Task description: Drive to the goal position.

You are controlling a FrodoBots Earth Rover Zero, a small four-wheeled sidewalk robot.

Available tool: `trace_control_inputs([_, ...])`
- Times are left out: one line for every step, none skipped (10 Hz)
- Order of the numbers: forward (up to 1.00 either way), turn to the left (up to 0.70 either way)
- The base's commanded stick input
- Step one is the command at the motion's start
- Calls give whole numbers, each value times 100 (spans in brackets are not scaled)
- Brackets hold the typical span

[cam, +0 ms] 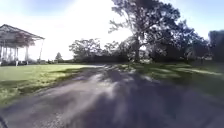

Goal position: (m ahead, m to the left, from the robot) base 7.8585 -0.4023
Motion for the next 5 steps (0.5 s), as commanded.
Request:
trace_control_inputs([85,0])
trace_control_inputs([85,0])
trace_control_inputs([85,-9])
trace_control_inputs([85,-19])
trace_control_inputs([85,-28])
